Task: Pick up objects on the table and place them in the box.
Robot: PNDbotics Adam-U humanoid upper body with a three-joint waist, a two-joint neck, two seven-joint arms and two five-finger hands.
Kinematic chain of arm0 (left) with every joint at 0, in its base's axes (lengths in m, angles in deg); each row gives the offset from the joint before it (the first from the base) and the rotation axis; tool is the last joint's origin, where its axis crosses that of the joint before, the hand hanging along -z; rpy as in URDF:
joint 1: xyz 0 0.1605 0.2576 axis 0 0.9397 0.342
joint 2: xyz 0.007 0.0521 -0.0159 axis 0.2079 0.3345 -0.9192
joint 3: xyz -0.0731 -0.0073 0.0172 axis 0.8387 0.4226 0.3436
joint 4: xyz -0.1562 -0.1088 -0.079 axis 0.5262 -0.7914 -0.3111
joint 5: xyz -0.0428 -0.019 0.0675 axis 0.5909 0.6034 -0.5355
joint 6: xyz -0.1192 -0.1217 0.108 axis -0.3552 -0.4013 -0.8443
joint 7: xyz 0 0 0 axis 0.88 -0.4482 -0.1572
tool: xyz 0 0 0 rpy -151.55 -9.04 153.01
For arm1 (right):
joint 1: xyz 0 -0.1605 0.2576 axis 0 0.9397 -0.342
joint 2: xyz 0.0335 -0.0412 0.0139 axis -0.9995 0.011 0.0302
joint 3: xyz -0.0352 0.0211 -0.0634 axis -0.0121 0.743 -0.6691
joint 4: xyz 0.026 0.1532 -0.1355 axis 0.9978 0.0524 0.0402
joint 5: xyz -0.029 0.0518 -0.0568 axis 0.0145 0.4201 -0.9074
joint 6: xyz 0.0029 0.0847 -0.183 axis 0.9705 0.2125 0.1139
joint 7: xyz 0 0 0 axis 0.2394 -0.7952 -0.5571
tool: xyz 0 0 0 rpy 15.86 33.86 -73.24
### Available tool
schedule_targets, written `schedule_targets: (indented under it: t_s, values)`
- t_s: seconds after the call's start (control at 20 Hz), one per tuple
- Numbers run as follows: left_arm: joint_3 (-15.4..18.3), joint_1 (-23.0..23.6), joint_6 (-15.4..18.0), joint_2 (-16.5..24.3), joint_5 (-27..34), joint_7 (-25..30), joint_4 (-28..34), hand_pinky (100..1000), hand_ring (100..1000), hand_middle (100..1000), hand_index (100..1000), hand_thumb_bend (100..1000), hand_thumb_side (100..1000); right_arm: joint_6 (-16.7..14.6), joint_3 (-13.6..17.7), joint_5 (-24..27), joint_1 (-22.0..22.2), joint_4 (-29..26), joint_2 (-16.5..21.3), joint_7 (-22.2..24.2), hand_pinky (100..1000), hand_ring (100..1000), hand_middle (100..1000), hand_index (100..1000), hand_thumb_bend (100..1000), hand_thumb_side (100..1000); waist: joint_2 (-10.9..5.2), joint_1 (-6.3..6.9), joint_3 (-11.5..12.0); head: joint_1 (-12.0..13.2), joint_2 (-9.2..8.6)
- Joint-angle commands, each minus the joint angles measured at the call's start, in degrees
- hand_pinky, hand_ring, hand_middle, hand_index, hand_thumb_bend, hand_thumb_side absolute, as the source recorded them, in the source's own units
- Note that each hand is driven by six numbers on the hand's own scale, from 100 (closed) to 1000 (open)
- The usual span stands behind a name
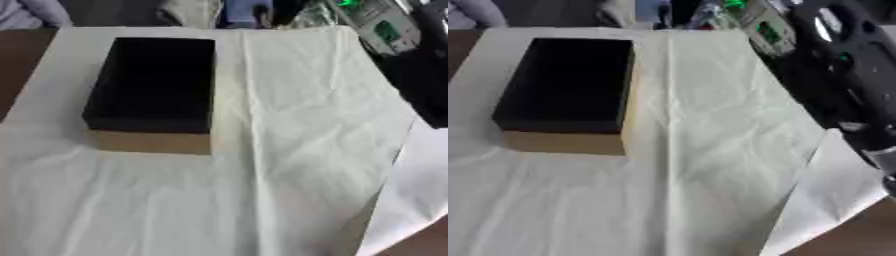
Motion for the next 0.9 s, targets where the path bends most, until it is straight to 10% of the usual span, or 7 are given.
schedule_targets:
  t_s: [0.05,0.9]
  values:
    - [0.0,-0.6,0.3,1.1,0.1,0.1,1.1,965,705,663,853,100,545,11.2,0.1,0.9,-2.0,-2.2,-2.0,10.1,801,717,543,650,100,100,-1.4,0.12,0.2,-0.6,-0.07]
    - [-0.3,-1.1,0.3,0.7,0.7,0.5,1.1,965,704,663,853,100,545,12.8,-5.0,0.7,-1.7,5.8,-12.8,10.1,801,751,609,715,100,100,-1.09,-0.15,1.5,-3.4,-0.43]
